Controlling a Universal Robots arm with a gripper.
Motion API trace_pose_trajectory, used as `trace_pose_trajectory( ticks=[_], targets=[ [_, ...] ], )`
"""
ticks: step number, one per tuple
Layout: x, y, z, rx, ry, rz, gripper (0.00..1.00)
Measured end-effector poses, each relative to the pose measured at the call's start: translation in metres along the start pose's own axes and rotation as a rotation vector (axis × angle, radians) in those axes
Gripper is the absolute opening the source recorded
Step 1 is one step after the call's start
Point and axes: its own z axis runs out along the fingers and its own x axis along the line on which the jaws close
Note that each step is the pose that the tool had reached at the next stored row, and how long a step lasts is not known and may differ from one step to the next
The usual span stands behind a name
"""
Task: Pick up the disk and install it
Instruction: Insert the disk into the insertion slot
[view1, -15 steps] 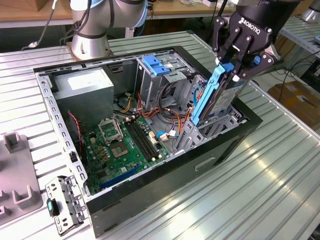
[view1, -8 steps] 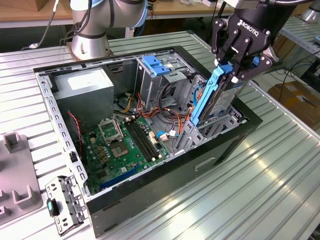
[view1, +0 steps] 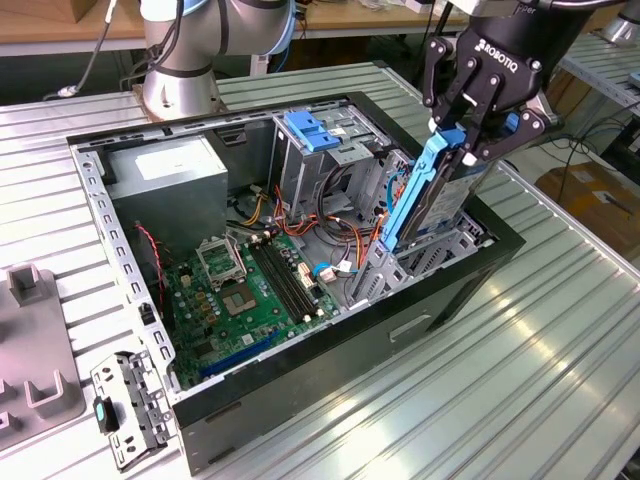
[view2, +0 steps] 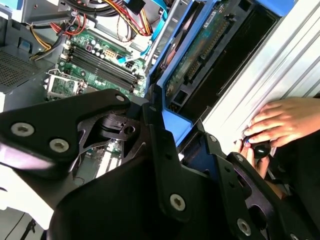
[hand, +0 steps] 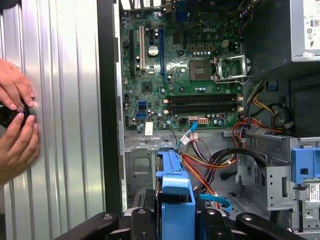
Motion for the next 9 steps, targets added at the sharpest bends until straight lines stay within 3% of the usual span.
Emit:
trace_pose_trajectory(
  ticks=[4,9],
  targets=[
    [-0.0037,0.0002,-0.0004,0.0,-0.0001,0.0,0.36],
    [-0.0034,0.0003,-0.0001,-0.0001,0.0002,-0.001,0.36]
  ],
)
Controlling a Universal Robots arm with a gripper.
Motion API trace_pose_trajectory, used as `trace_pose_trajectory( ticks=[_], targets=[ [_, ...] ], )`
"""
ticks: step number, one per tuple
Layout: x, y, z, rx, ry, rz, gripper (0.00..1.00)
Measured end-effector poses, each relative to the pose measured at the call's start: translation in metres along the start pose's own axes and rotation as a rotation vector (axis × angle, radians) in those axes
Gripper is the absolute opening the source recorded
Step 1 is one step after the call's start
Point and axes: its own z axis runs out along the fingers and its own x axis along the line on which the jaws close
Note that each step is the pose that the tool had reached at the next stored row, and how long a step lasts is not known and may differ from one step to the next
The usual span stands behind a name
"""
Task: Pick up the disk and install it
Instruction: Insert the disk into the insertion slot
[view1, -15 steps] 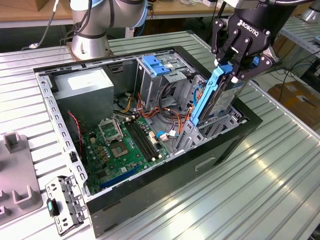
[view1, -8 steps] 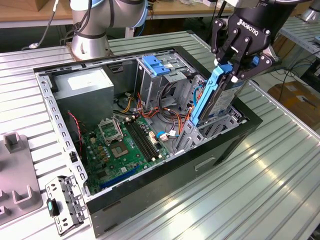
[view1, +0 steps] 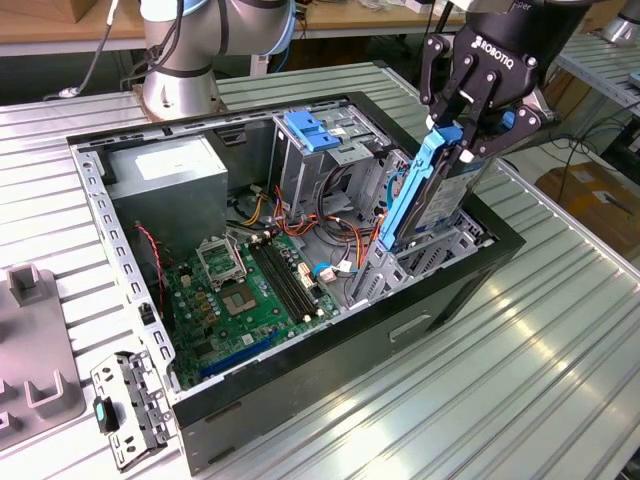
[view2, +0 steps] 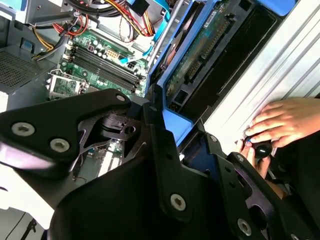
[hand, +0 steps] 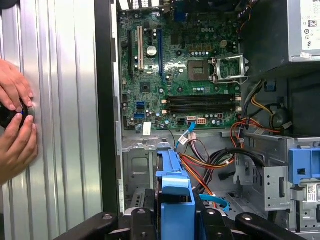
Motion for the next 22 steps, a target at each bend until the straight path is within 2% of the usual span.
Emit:
trace_pose_trajectory(
  ticks=[12,22],
  targets=[
    [0.0017,-0.0001,0.0084,-0.0001,-0.0001,0.0,0.36],
    [0.0027,-0.0001,0.0214,-0.0049,0.0001,0.0,0.36]
  ],
)
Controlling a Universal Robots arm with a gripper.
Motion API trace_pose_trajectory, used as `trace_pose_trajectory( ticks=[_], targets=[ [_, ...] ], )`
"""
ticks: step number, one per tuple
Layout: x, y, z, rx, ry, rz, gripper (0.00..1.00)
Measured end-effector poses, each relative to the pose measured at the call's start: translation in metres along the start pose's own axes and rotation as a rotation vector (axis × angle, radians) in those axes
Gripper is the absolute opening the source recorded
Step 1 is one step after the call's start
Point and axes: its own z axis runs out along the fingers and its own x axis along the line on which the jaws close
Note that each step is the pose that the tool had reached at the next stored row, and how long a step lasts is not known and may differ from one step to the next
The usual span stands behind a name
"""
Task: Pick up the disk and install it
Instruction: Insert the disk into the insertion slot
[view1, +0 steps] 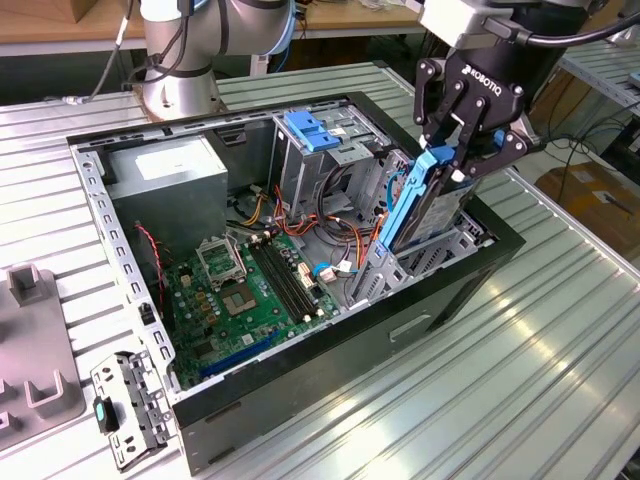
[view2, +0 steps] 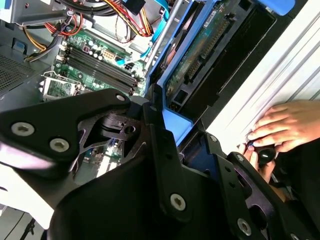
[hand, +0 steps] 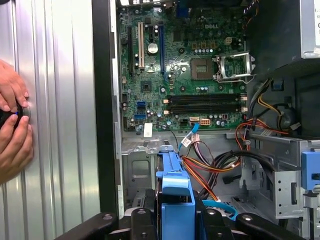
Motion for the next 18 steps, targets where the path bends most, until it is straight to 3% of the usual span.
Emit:
trace_pose_trajectory(
  ticks=[5,18],
  targets=[
    [0.0001,0.0,0.004,-0.002,0.0002,0.0,0.36],
    [0.0001,0.0,0.006,-0.0021,0.0002,0.0,0.36]
  ],
)
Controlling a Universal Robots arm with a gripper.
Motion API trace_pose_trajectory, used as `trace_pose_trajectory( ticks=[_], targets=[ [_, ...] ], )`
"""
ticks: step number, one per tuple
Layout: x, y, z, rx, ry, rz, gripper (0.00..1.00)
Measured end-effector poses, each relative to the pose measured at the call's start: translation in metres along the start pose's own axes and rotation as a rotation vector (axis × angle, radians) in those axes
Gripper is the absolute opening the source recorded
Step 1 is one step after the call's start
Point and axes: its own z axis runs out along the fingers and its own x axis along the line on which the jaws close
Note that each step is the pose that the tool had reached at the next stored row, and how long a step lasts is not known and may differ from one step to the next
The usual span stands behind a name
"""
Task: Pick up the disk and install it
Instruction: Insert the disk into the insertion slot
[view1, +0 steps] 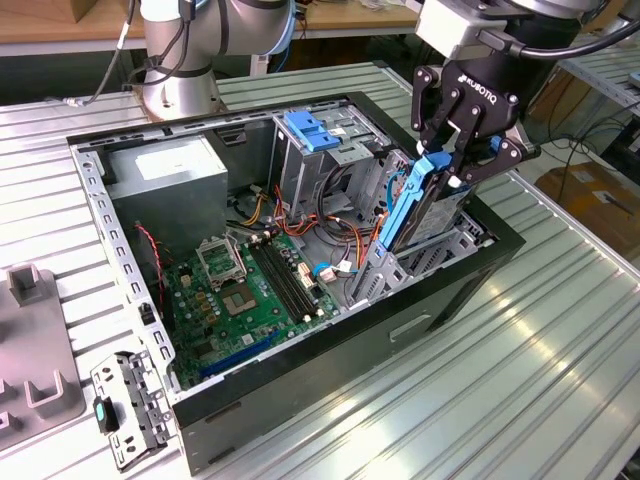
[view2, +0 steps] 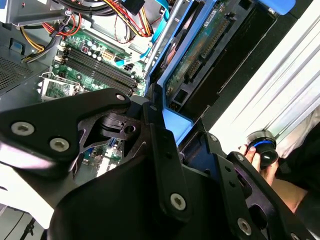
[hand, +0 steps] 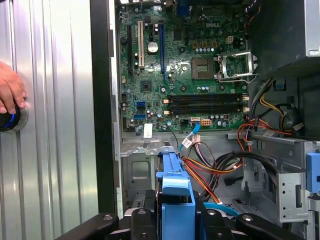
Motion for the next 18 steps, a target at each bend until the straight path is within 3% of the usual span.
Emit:
trace_pose_trajectory(
  ticks=[4,8,11,16,18],
  targets=[
    [0.0,0.0,0.0009,0.0001,-0.0004,0.0,0.36],
    [0.0,0.0,0.0135,0.0,-0.0002,0.0,0.36],
    [0.0,0.0,0.0174,0.0,-0.0001,0.0,0.36],
    [0.0,-0.0001,0.0177,0.0,-0.0001,0.0,0.36],
    [0.0,-0.0001,0.0177,0.0,-0.0001,0.0,0.43]
  ],
)
